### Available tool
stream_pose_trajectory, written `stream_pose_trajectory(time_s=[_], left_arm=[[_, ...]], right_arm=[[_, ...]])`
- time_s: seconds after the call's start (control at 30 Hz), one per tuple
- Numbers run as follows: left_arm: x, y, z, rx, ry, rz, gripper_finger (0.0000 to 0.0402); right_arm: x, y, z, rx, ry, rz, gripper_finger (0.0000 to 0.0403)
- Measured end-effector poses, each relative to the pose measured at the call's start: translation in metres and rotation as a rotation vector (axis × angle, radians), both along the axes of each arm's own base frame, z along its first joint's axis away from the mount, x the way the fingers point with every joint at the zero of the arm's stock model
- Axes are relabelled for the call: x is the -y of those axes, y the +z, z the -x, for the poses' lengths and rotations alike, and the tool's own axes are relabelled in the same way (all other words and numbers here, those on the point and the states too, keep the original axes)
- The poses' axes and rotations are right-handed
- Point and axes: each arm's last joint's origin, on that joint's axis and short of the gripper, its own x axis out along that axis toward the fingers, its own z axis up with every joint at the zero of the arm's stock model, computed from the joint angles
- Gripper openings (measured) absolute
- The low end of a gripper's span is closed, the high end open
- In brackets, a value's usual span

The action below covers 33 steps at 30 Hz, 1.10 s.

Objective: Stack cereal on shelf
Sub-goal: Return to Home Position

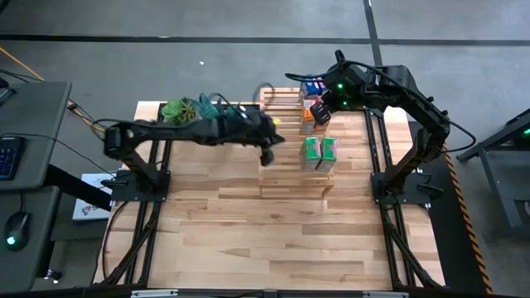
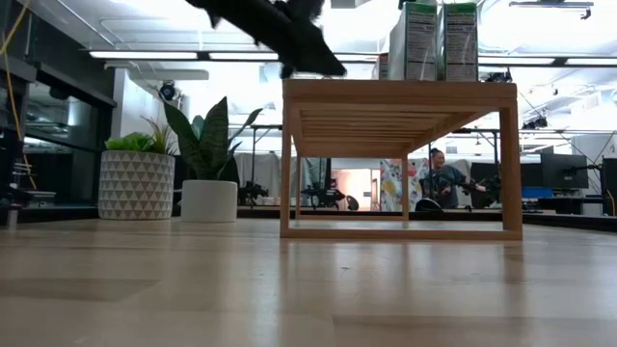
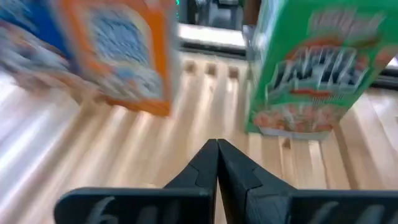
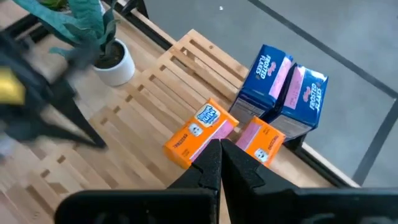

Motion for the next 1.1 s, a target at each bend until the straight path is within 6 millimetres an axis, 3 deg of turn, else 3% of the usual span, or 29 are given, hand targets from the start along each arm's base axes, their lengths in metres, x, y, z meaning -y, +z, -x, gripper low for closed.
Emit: stream_pose_trajectory(time_s=[0.2, 0.37, 0.53, 0.73, 0.9, 1.1], left_arm=[[-0.019, 0.053, 0.060, 0.170, 0.013, 0.009, 0.0000], [-0.014, 0.065, 0.122, 0.446, 0.017, 0.044, 0.0000], [0.014, 0.043, 0.171, 0.580, 0.035, 0.125, 0.0000], [0.054, -0.006, 0.212, 0.628, 0.114, 0.212, 0.0000], [0.070, -0.042, 0.235, 0.742, 0.131, 0.239, 0.0000], [0.073, -0.076, 0.249, 0.764, 0.107, 0.253, 0.0000]], right_arm=[[0.000, 0.000, 0.000, -0.017, 0.040, -0.005, 0.0000], [-0.002, 0.001, 0.002, -0.012, 0.094, -0.035, 0.0000], [-0.003, 0.000, 0.002, -0.015, 0.143, -0.051, 0.0000], [-0.004, 0.002, 0.002, 0.010, 0.172, -0.073, 0.0000], [-0.008, 0.013, 0.006, 0.120, 0.224, -0.088, 0.0000], [-0.012, 0.027, 0.020, 0.234, 0.244, -0.081, 0.0000]])
